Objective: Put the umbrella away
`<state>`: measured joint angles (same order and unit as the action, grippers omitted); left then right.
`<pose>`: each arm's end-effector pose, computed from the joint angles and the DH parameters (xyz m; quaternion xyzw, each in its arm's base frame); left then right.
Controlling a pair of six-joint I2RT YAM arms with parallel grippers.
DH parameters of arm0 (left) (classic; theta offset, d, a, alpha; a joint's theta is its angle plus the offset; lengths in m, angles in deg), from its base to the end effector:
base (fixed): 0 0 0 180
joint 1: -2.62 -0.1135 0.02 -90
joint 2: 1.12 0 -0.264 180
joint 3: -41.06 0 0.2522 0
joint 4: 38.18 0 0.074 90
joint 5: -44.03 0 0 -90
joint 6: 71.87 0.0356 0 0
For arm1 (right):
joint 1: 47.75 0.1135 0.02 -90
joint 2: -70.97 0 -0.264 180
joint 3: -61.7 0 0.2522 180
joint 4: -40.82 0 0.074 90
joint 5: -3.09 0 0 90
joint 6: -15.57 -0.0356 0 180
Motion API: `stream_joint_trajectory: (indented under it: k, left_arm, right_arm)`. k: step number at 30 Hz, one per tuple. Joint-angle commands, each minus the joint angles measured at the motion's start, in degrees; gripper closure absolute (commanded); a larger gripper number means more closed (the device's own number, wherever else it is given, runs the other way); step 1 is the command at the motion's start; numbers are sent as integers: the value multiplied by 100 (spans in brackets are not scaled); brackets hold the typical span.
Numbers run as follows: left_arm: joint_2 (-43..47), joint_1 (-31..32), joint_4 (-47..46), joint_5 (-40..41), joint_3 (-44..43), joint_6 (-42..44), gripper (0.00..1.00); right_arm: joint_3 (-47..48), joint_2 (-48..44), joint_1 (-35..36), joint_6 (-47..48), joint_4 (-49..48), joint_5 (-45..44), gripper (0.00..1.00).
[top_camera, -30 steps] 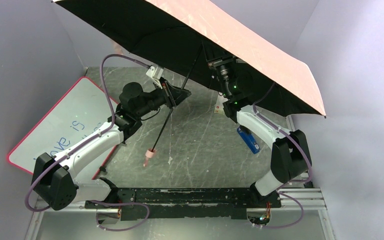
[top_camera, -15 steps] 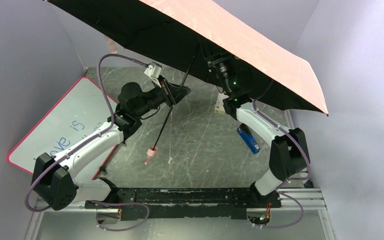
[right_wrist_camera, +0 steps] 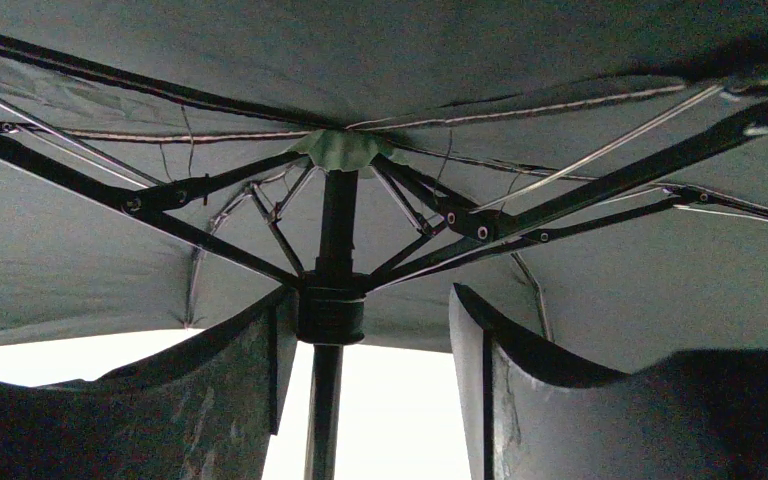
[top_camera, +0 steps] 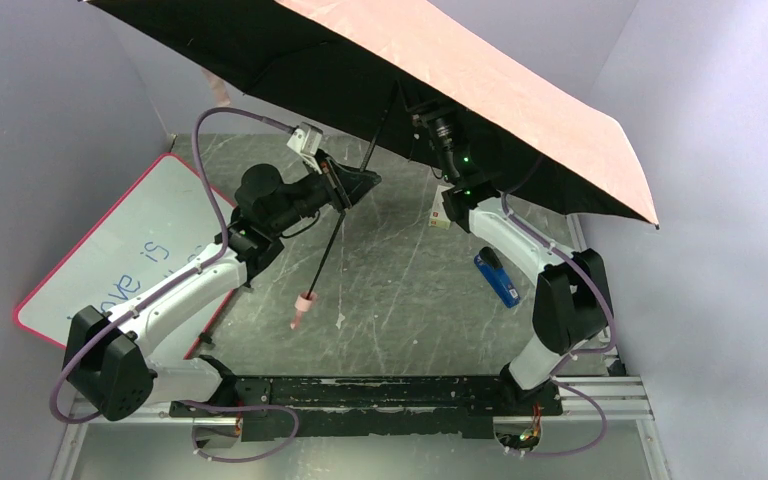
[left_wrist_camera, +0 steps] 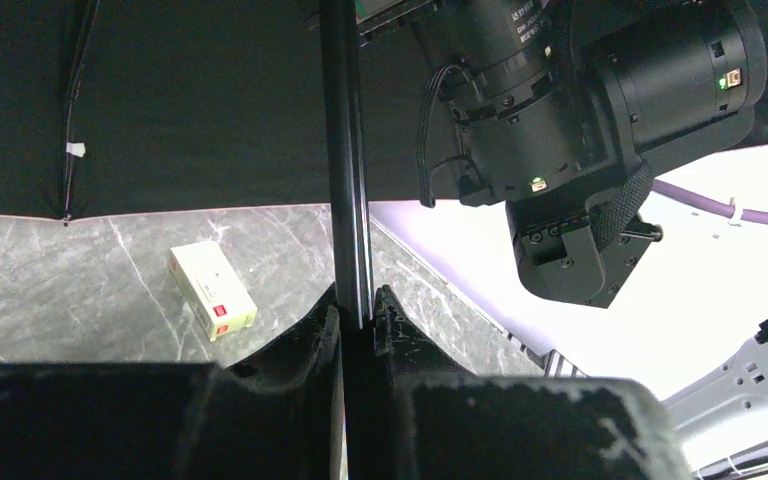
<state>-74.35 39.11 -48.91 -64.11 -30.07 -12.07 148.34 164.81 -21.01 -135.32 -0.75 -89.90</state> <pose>0.2366 -0.1888 0.3732 0.1547 0.6362 -0.4975 0.5691 0.3387 0.1686 0.4071 0.1590 0.4391 0.6033 0.6464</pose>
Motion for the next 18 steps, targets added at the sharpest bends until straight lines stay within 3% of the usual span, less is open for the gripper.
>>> stream_joint_trajectory:
  k: [1,8,9,13,18]
  left_arm:
    - [77,113,-574,-403,-290,295,95]
    - [61,121,-567,-406,-293,312,95]
    - [60,128,-561,-406,-289,312,95]
    - [70,128,-552,-394,-288,329,95]
    - [90,139,-522,-335,-292,348,95]
  right_arm:
    - [349,102,-63,-55,-20,-31,40]
    - [466,220,-58,-223,-41,-61,45]
    - [464,231,-59,-241,-47,-70,51]
    - [456,261,-59,-151,-80,50,98]
    - [69,120,-23,94,22,475,100]
